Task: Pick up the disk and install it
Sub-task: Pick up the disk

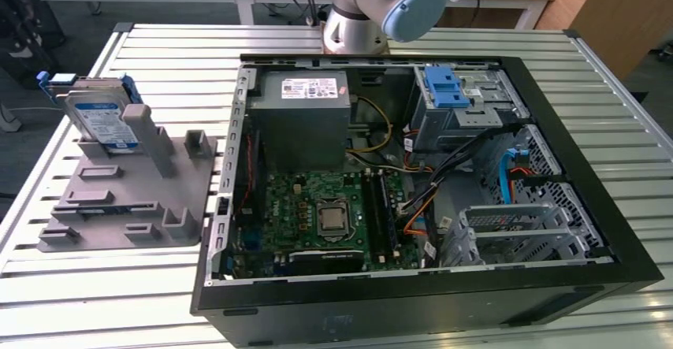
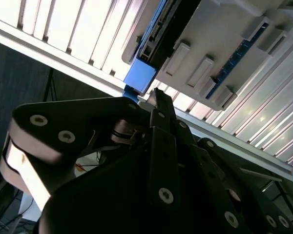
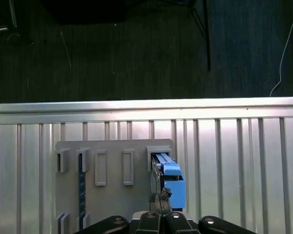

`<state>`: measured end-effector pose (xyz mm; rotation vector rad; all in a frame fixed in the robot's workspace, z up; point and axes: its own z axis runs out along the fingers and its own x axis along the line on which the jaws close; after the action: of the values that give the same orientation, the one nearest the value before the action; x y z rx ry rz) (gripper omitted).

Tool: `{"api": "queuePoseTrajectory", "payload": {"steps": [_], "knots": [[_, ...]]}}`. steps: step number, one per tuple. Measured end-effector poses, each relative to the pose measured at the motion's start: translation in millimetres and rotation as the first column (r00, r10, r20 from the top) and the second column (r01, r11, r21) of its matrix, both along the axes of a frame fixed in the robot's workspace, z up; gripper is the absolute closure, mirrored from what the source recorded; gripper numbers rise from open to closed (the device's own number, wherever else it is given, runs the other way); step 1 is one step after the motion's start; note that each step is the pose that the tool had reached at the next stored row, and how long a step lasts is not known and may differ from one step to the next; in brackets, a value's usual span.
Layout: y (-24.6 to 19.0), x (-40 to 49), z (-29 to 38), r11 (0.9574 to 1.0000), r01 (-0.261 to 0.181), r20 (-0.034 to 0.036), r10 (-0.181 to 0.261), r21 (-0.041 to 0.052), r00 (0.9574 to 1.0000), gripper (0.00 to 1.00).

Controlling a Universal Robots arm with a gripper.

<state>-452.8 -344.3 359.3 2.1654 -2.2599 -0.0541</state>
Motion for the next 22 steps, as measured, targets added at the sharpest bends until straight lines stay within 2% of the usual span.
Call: {"api": "queuePoseTrajectory", "payload": {"steps": [12, 13, 14, 15, 16, 18, 19, 21, 22], "knots": [[0.2, 0.0, -0.4, 1.0, 0.006, 0.0004, -0.006, 0.0, 1.0, 0.89], [0.2, 0.0, -0.4, 1.0, 0.005, 0.0004, -0.005, 0.0, 1.0, 0.84], [0.3, 0.0, -0.4, 1.0, 0.006, 0.0004, -0.006, 0.0, 1.0, 0.84], [0.3, 0.0, -0.5, 1.0, 0.006, 0.0003, -0.006, 0.0, 1.0, 0.77], [0.3, 0.0, -0.5, 1.0, 0.006, 0.0003, -0.006, 0.0, 1.0, 0.77], [0.3, 0.0, -1.2, 1.0, 0.007, 0.0005, -0.007, 0.0001, 1.0, 0.65], [0.3, 0.0, -2.0, 1.0, 0.01, 0.0012, -0.01, -0.0001, 1.0, 0.65], [0.9, -0.1, -4.3, 0.9998, 0.022, 0.0022, -0.022, -0.0015, 0.9998, 0.53], [1.3, -0.1, -6.1, 0.9996, 0.029, 0.0025, -0.029, -0.0017, 0.9996, 0.53]]}}
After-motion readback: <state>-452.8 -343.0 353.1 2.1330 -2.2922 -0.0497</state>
